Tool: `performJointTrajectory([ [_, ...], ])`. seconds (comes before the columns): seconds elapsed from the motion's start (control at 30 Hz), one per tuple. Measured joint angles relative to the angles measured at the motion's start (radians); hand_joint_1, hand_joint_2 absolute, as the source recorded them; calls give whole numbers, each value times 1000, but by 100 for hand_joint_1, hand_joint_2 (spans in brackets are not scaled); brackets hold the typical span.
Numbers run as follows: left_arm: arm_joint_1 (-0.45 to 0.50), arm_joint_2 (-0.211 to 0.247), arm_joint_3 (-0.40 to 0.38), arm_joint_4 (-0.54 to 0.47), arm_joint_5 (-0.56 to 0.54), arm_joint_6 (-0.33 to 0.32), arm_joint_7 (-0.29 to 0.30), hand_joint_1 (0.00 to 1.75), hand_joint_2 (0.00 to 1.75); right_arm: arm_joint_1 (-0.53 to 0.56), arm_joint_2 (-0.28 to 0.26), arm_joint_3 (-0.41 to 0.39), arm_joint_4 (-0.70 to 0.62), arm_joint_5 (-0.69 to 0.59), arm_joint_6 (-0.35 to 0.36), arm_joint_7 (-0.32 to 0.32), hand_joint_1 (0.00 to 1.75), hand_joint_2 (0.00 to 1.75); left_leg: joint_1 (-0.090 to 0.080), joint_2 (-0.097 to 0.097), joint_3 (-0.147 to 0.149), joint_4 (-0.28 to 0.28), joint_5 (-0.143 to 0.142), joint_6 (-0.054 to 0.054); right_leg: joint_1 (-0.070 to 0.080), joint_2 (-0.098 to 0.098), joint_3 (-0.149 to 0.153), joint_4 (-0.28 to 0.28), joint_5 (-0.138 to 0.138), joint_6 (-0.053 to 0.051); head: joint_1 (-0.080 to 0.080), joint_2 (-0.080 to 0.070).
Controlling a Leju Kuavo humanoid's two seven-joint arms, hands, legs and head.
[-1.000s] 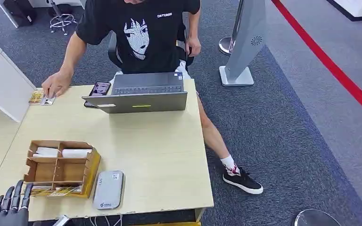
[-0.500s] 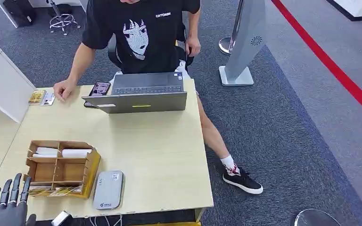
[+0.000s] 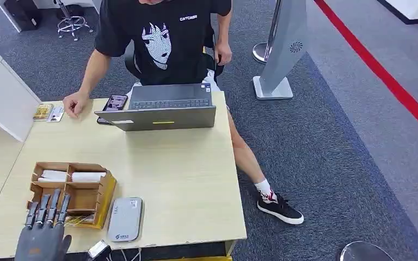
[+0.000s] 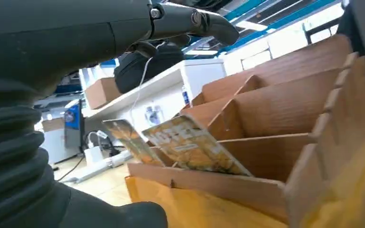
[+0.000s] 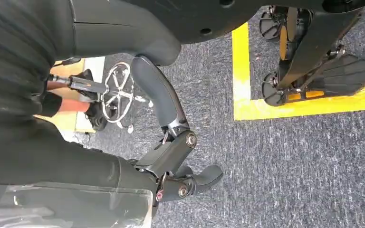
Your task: Pass the card to the sensor for recognition and then transmit it.
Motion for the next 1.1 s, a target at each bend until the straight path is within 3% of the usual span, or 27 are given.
performJointTrajectory([
  [0.5,14,35,-48,-15,1,7,20,0,175,0,0,0,0,2,3,-3,0,175,0,0,0,0,0,0,0,0,0,0,0,0,0,0],
  [0.53,17,39,-57,-26,1,6,25,175,175,0,0,0,0,2,3,-3,0,175,0,0,0,0,0,0,0,0,0,0,0,0,-1,0],
  [1.1,35,69,-94,-45,-1,-9,67,175,175,0,0,-6,0,1,3,-7,0,175,0,0,0,0,0,0,0,0,0,0,0,0,0,0],
])
